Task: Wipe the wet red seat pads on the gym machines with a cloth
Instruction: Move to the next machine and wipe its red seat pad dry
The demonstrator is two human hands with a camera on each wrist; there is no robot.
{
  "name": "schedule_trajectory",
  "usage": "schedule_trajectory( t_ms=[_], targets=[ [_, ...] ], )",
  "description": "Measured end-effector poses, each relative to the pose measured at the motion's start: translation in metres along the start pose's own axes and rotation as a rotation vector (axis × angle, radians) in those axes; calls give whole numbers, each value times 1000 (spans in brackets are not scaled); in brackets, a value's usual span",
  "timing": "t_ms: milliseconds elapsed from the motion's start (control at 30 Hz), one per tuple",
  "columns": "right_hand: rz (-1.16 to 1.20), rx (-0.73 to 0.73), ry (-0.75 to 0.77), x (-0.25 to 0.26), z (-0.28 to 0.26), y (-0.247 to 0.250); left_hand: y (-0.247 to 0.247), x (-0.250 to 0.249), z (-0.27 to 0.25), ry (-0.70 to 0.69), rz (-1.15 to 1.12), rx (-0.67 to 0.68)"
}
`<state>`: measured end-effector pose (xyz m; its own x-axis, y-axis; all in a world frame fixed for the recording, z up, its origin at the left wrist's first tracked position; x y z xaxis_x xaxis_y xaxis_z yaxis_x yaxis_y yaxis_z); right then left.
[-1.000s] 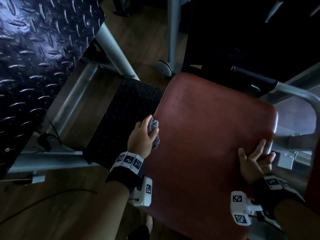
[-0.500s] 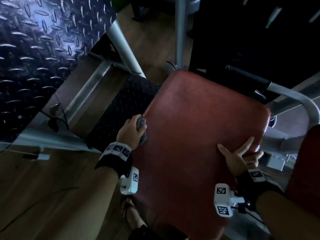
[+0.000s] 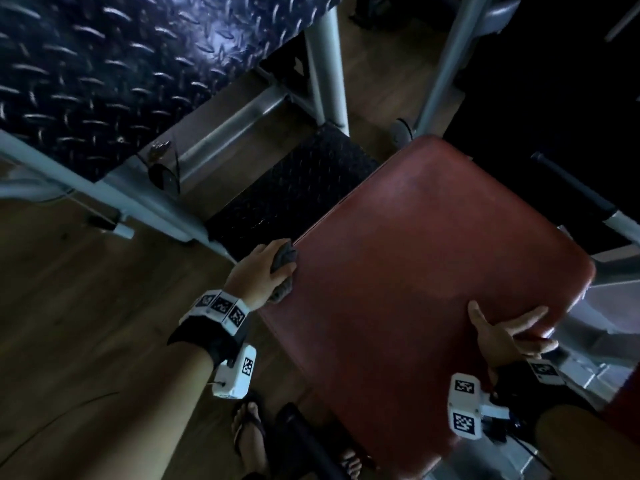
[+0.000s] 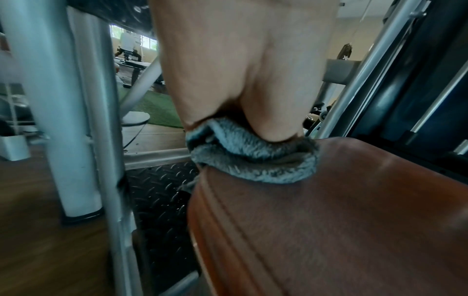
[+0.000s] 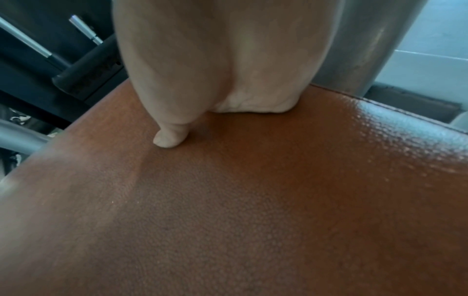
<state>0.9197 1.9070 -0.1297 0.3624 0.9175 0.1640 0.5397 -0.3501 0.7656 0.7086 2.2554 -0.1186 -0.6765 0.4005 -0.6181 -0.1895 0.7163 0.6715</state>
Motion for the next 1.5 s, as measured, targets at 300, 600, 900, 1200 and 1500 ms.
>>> schedule_trajectory(
  t_ms=[300,600,900,1200,1500],
  targets=[
    [41,-8,13,1,-5,-2,1,-14,19,-37,36,66],
    [47,-63,28,4,-11,0,5,14,-11,-8,-71,3],
    [26,-49,26,6,-13,2,-23,36,-64,176,-430,-116],
    [-1,-45,27,5,-15,1,-59,-6,-119,330,-439,-177],
    [-22,2,28,5,-17,2,-35,14,-79,380,-525,-252]
  ],
)
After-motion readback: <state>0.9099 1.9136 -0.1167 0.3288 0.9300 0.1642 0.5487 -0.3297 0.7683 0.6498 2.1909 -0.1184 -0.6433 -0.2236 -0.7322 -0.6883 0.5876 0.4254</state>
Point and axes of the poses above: each hand's wrist, its own z-axis towards the middle knuckle, its own y-axis out of the back of the hand, x = y × z, the point moved 2 cm from there along z, towards the middle knuckle, and after that the axes turned 14 degrees about -z, right-handed, at the moved point
